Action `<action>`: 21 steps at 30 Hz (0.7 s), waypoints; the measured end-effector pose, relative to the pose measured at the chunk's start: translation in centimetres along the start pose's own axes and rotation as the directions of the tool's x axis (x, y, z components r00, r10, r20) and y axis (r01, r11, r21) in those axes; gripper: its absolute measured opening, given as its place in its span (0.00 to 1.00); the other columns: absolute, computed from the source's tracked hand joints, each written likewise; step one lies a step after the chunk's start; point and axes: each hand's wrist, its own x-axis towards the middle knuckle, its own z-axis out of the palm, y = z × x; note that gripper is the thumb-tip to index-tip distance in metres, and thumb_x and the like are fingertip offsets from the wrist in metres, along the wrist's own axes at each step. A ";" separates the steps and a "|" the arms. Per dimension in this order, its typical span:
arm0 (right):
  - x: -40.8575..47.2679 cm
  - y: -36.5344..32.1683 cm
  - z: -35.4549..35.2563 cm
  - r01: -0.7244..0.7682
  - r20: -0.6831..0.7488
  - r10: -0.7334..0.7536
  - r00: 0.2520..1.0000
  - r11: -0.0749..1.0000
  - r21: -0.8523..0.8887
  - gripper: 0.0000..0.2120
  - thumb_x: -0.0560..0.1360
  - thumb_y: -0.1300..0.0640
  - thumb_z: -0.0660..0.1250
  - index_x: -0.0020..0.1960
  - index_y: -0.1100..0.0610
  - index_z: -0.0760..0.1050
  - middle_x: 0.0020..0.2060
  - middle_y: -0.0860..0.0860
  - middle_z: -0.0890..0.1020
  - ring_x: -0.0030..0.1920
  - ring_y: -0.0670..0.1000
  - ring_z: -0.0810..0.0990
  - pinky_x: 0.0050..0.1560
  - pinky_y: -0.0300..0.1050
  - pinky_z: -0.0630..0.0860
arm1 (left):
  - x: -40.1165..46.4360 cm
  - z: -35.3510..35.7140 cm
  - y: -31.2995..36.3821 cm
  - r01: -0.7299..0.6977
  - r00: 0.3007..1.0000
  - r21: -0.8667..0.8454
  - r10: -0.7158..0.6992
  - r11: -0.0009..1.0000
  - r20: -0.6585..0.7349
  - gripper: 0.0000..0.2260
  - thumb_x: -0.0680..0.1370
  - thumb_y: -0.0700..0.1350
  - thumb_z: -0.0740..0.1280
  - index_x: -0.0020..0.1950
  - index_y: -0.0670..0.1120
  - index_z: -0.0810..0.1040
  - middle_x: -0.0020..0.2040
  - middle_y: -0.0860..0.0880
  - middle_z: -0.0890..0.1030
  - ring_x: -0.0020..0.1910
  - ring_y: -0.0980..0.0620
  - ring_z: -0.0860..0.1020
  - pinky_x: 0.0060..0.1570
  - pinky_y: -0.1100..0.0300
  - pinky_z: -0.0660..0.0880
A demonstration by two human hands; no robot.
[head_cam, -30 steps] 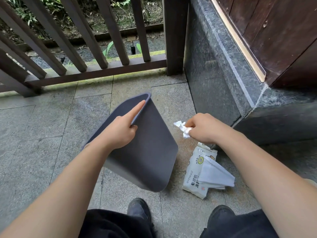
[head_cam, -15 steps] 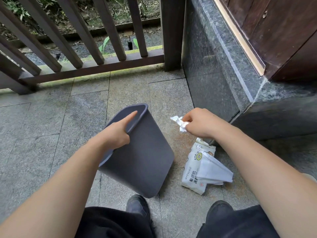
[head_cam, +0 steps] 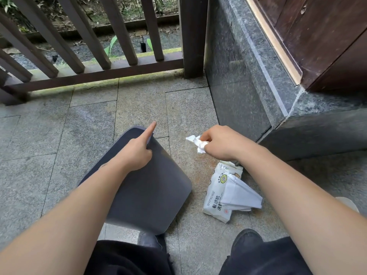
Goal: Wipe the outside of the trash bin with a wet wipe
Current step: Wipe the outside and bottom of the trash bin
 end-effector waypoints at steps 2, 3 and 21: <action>0.2 0.1 0.0 0.006 -0.001 -0.006 1.000 1.000 0.002 0.18 0.75 0.56 0.63 0.63 0.48 0.78 0.52 0.56 0.78 0.52 0.56 0.76 0.41 0.38 0.70 | 0.7 0.6 -0.1 -0.008 1.000 -0.013 0.008 1.000 -0.005 0.40 0.79 0.38 0.59 0.80 0.68 0.45 0.53 0.52 0.73 0.41 0.46 0.80 0.47 0.48 0.78; 0.3 0.1 -0.1 0.002 0.002 -0.002 1.000 1.000 0.009 0.19 0.75 0.56 0.63 0.65 0.48 0.77 0.55 0.56 0.79 0.54 0.56 0.77 0.44 0.39 0.71 | 1.0 0.9 0.0 -0.003 1.000 -0.031 0.003 1.000 -0.015 0.38 0.80 0.40 0.60 0.80 0.68 0.45 0.53 0.52 0.72 0.40 0.49 0.78 0.46 0.50 0.78; 0.3 -1.1 -0.3 0.016 0.029 -0.018 0.999 0.998 0.061 0.15 0.72 0.61 0.61 0.49 0.45 0.81 0.42 0.51 0.76 0.46 0.57 0.74 0.34 0.40 0.66 | 2.3 1.1 1.6 0.077 0.986 -0.149 -0.098 0.986 -0.137 0.27 0.85 0.43 0.58 0.82 0.60 0.58 0.76 0.46 0.72 0.41 0.55 0.80 0.33 0.61 0.71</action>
